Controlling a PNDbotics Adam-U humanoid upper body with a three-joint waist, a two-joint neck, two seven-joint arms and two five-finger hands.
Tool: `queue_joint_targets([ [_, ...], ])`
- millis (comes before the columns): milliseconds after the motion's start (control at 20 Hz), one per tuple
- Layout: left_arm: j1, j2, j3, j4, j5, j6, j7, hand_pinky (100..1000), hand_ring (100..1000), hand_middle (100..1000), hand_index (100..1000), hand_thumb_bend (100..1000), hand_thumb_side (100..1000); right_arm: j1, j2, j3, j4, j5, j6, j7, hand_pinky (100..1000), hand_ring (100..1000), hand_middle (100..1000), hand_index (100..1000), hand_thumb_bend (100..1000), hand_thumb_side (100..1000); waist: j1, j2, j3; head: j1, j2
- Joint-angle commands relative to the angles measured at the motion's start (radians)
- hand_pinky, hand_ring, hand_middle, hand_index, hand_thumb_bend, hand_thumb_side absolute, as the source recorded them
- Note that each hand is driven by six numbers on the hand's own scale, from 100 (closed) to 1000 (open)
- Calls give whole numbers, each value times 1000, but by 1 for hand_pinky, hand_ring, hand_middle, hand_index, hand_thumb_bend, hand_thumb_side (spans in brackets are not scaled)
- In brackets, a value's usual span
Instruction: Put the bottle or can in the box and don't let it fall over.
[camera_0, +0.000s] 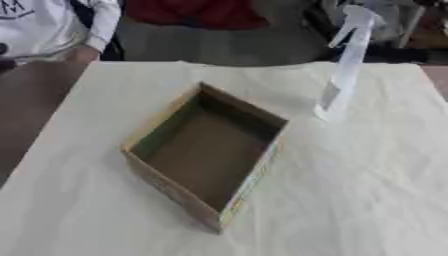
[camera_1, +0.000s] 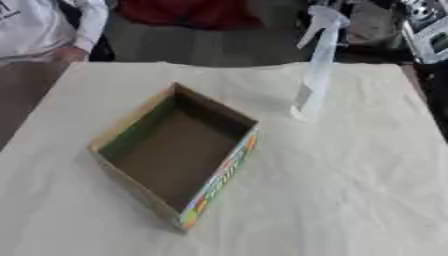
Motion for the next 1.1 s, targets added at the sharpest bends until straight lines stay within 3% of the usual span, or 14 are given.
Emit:
queue_joint_targets([
  [50, -18, 31, 1, -18, 4, -1, -5, 715, 721, 732, 873, 251, 628, -34, -7, -10, -2, 7, -12, 6, 898, 950, 930, 949, 100, 971, 0, -12, 4, -5, -23],
  [600, -22, 32, 2, -23, 5, -2, -5, 714, 721, 732, 873, 250, 632, -40, 19, 6, -10, -3, -11, 18, 895, 947, 929, 948, 100, 981, 1, 6, 16, -13, -41],
  [1100, -14, 42, 1, -19, 1, 0, -10, 713, 719, 733, 871, 245, 639, -45, -7, 5, -33, -26, -10, 59, 894, 945, 929, 954, 100, 1000, -2, 7, 14, -12, -37],
])
